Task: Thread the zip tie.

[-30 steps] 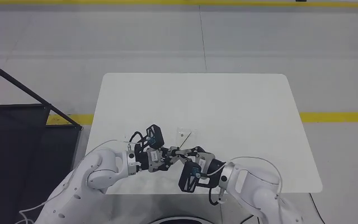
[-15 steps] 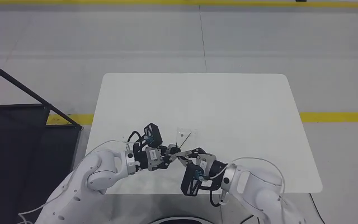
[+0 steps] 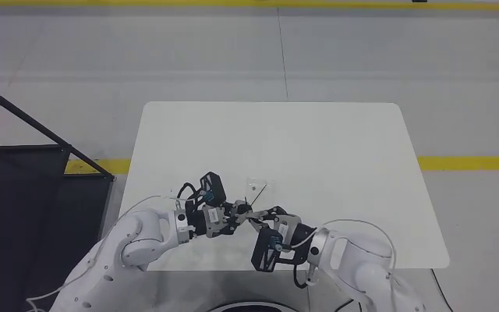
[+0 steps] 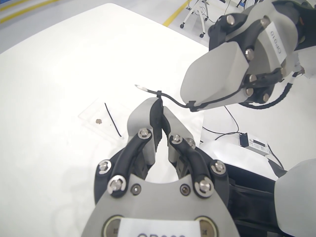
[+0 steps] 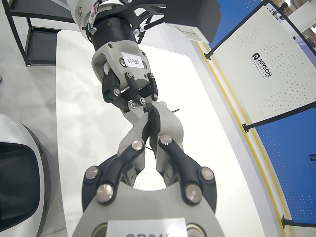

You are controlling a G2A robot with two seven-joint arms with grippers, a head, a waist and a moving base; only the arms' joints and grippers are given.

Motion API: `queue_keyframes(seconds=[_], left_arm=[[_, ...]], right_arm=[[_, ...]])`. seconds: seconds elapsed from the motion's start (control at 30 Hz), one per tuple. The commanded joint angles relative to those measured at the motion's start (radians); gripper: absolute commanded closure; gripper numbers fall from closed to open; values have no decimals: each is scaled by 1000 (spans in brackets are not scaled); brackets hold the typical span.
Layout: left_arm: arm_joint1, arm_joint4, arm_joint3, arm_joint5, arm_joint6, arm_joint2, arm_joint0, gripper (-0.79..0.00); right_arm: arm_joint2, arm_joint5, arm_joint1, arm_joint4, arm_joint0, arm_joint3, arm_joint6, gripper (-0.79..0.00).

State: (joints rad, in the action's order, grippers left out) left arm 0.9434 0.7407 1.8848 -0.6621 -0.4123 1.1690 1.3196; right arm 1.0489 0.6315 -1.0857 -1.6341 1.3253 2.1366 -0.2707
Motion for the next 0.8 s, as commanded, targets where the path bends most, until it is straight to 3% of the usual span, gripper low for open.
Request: queue_keyframes(seconds=[0.0, 0.1, 0.13, 0.17, 0.23, 0.37, 0.57, 0.77], left_arm=[[0, 3, 2, 0, -1, 0, 2, 0], [1, 4, 4, 1, -2, 1, 3, 0], [1, 4, 4, 1, -3, 1, 4, 0], [1, 3, 4, 2, -2, 1, 4, 0], [1, 3, 4, 5, -1, 2, 5, 0], [3, -4, 3, 13, 0, 2, 5, 0], [5, -13, 1, 30, 17, 7, 7, 0], [8, -22, -9, 35, 70, 25, 14, 0]], right_arm=[[-2, -5, -1, 5, -3, -1, -4, 0], [-2, -15, -3, 14, -6, -1, -5, -12], [-1, -19, -3, 16, -5, 0, -5, -265], [0, -22, -3, 18, -4, 1, -3, -388], [5, -26, -3, 20, 0, 3, 2, -554], [17, -31, -2, 24, 9, 7, 17, -662], [52, -36, 0, 90, 29, -7, 60, -733], [101, 53, 2, 352, 14, -93, 12, -785]])
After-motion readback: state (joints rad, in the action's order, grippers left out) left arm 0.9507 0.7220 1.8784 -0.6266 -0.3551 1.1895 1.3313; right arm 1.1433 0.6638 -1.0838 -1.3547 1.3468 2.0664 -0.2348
